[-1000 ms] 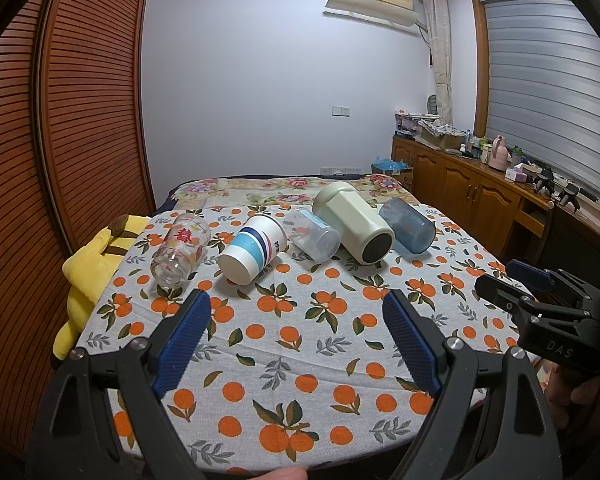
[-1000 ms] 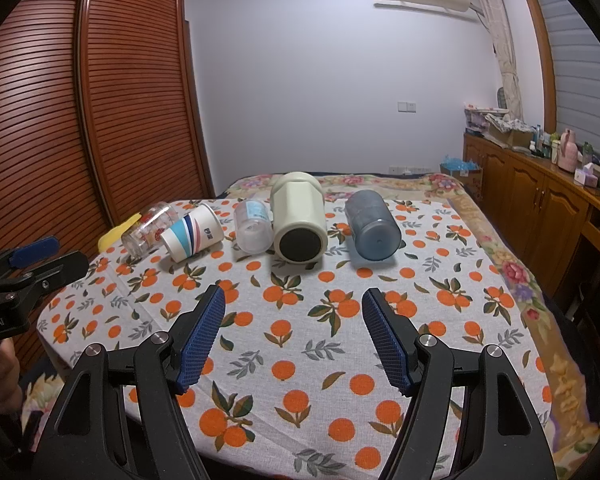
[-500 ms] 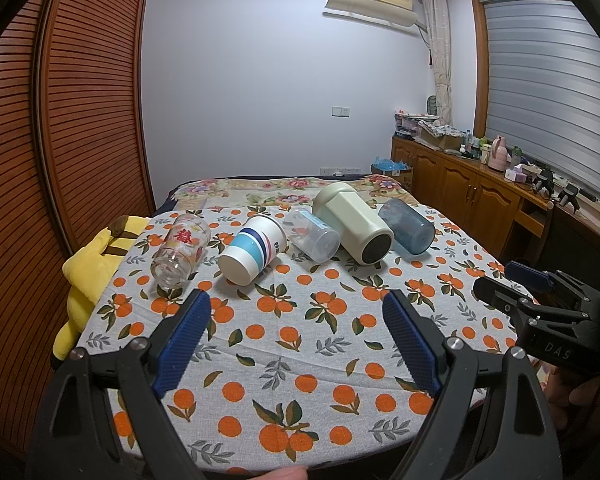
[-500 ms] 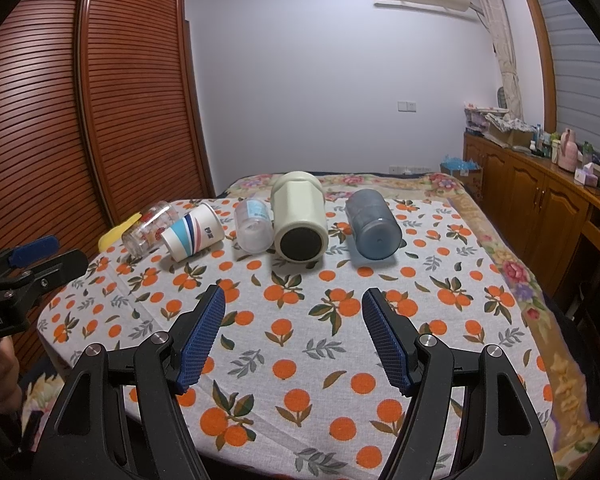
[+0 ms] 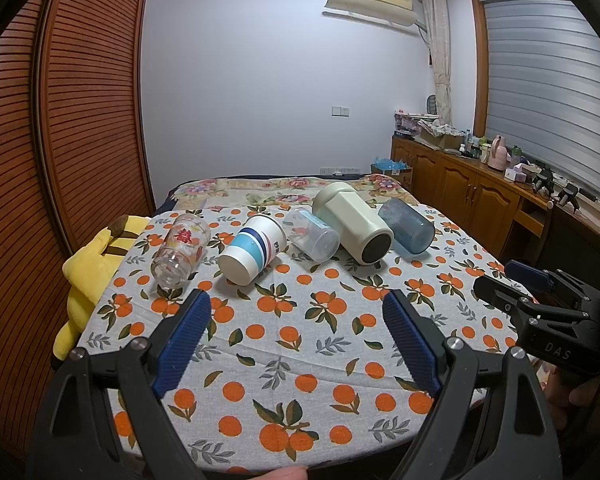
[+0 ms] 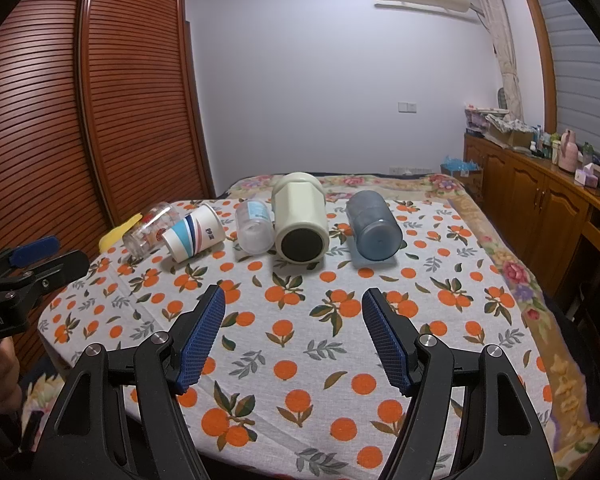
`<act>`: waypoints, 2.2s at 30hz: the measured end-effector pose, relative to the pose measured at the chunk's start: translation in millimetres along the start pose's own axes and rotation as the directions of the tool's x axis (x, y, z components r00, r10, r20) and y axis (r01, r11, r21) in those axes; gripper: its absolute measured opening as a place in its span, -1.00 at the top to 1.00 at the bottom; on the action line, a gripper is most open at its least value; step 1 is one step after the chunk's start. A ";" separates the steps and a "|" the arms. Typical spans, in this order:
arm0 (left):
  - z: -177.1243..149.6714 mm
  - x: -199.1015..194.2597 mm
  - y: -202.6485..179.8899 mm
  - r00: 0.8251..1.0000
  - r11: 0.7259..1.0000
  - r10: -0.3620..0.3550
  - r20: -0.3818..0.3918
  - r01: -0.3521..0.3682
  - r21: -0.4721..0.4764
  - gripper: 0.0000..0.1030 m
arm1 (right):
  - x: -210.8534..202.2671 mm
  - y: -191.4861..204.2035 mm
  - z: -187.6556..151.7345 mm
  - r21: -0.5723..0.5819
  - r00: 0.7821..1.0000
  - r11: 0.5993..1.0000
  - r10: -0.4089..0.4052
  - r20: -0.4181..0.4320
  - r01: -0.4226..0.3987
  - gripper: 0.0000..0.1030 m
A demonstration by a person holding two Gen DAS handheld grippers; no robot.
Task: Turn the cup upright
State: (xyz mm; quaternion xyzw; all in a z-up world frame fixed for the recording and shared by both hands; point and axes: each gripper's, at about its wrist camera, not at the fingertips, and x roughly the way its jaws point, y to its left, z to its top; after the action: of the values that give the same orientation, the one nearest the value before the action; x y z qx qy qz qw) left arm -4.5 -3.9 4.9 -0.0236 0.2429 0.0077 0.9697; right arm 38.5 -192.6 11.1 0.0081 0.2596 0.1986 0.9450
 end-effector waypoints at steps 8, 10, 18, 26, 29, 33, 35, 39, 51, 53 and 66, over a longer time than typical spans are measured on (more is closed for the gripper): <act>-0.8 0.2 -0.5 1.000 1.000 -0.002 -0.010 0.002 -0.001 -0.71 | 1.3 2.4 1.6 -0.001 1.000 1.000 0.000 -0.002 0.000 -0.42; -1.1 2.4 0.1 1.000 1.000 -0.003 -0.020 0.003 -0.001 -0.71 | 2.1 -4.0 -0.4 -0.002 1.000 1.000 0.003 -0.009 -0.003 -0.42; 0.0 24.5 10.3 0.997 0.999 -0.034 -0.073 0.034 -0.001 -0.71 | 19.2 1.7 6.0 0.008 0.999 0.999 0.035 -0.040 -0.034 -0.53; 9.3 50.9 23.5 0.991 0.998 -0.056 -0.123 0.055 -0.012 -0.71 | 48.4 -3.6 31.2 -0.020 0.994 0.998 0.062 -0.086 -0.063 -0.54; 14.1 60.6 26.4 0.989 0.998 -0.057 -0.139 0.059 0.009 -0.71 | 61.5 -2.8 40.4 -0.048 0.992 0.996 0.068 -0.102 -0.073 -0.54; 21.7 77.3 31.0 0.985 0.998 -0.057 -0.163 0.062 0.021 -0.71 | 84.7 -1.6 54.9 -0.080 0.987 0.992 0.082 -0.141 -0.094 -0.54; 26.2 87.9 33.9 0.982 0.998 -0.064 -0.175 0.068 0.018 -0.71 | 98.4 -1.7 63.3 -0.090 0.982 0.990 0.089 -0.165 -0.105 -0.54; 36.2 105.6 36.0 0.978 0.996 -0.075 -0.193 0.081 0.022 -0.71 | 128.0 -8.7 79.2 -0.063 0.968 0.990 0.110 -0.227 -0.127 -0.54; 71.2 164.8 35.4 0.961 0.992 -0.117 -0.250 0.125 0.016 -0.71 | 211.9 -21.3 122.8 -0.036 0.910 0.987 0.130 -0.394 -0.157 -0.54; 75.0 174.7 35.7 0.958 0.991 -0.123 -0.259 0.131 0.014 -0.69 | 227.4 -21.5 125.2 -0.029 0.891 0.986 0.137 -0.432 -0.165 -0.54; 81.5 199.7 42.7 0.948 0.987 -0.155 -0.279 0.158 -0.014 -0.64 | 277.8 -17.6 125.9 -0.058 0.829 0.986 0.099 -0.550 -0.156 -0.54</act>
State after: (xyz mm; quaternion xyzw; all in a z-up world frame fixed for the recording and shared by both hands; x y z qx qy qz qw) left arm 208.8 43.4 -19.3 -0.0395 0.3746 -0.0736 0.9234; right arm 325.7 -92.3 -17.5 -0.0792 0.5064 0.2680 0.8158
